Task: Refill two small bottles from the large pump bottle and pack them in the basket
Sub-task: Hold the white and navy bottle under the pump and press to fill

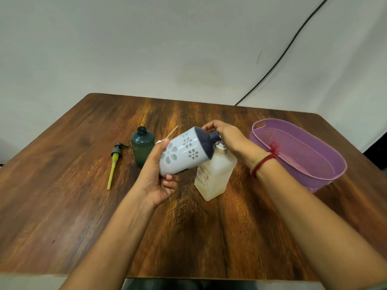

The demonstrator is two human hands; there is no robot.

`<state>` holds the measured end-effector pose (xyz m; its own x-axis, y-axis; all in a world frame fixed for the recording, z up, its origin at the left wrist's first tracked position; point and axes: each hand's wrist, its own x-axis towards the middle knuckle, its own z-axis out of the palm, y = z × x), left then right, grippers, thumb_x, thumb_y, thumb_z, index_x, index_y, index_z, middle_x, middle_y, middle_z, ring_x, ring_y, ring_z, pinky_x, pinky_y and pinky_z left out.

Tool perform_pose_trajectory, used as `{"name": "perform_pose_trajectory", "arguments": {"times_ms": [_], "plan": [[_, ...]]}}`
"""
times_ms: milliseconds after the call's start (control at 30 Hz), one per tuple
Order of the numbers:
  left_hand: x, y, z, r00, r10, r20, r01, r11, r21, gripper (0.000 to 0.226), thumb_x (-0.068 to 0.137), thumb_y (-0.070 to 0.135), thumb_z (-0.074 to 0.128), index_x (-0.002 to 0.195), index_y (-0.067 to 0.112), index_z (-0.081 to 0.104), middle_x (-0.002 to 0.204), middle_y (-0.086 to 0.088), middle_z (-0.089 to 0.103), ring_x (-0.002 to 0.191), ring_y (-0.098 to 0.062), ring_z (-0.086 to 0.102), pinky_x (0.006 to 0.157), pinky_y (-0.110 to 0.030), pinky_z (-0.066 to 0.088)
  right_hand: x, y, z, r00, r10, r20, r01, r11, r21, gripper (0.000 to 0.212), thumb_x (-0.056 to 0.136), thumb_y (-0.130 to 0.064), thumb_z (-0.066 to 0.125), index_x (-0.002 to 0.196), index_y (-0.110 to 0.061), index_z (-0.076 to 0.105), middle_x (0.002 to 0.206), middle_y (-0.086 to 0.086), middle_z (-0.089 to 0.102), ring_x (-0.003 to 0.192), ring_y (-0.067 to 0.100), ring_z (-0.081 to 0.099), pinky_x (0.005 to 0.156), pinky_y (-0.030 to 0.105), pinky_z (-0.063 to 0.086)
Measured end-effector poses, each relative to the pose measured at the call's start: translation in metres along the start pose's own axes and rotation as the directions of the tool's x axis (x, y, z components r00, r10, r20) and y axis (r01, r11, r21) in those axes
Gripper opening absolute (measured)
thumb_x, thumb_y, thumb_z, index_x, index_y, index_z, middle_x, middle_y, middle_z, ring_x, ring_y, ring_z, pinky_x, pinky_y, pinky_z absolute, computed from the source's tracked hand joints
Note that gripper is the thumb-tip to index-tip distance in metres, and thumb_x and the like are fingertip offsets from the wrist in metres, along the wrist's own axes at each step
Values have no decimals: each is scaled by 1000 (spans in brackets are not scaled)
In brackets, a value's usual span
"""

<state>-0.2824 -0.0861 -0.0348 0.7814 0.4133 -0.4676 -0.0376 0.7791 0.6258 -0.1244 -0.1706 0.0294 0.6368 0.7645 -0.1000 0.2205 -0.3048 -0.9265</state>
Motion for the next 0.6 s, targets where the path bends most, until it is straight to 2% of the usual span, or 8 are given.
{"name": "perform_pose_trajectory", "arguments": {"times_ms": [200, 300, 400, 500, 600], "plan": [[-5, 6, 5, 998, 33, 52, -33, 999, 2, 38, 73, 53, 66, 87, 19, 61, 77, -4, 59, 32, -3, 37, 30, -9, 30, -2, -14, -8, 1000, -4, 27, 5, 999, -39, 24, 94, -2, 35, 96, -10, 58, 87, -1, 54, 78, 11, 51, 61, 18, 44], [-5, 5, 7, 999, 44, 22, -45, 999, 30, 36, 75, 52, 65, 86, 18, 61, 75, -4, 61, 33, -3, 36, 30, -8, 29, -2, -5, -4, 998, -52, -21, 53, 997, 57, 25, 94, 0, 34, 92, -6, 58, 84, -1, 55, 74, 9, 50, 51, 8, 45], [-4, 3, 5, 999, 32, 2, -33, 999, 31, 37, 72, 53, 67, 85, 18, 60, 76, -4, 59, 33, -3, 36, 30, -8, 29, -3, 2, 1, 996, -78, -35, 79, 996, 47, 28, 93, 1, 32, 85, -7, 57, 84, 0, 54, 74, 8, 49, 47, 3, 41], [-5, 3, 3, 1000, 14, 21, -14, 1000, 17, 38, 71, 53, 67, 85, 18, 60, 77, -4, 58, 32, -3, 37, 29, -9, 30, -3, -7, 0, 1000, -19, -17, 20, 999, 45, 31, 94, -1, 33, 78, -14, 56, 85, 1, 55, 74, 10, 51, 49, 9, 45], [-6, 3, 5, 999, 16, 36, -16, 1000, 11, 40, 67, 53, 68, 85, 18, 60, 77, -4, 58, 31, -3, 37, 30, -9, 30, -5, -13, -5, 999, 2, 32, -2, 1000, 12, 30, 95, -6, 34, 83, -15, 59, 93, 3, 58, 80, 12, 54, 59, 18, 45]]}}
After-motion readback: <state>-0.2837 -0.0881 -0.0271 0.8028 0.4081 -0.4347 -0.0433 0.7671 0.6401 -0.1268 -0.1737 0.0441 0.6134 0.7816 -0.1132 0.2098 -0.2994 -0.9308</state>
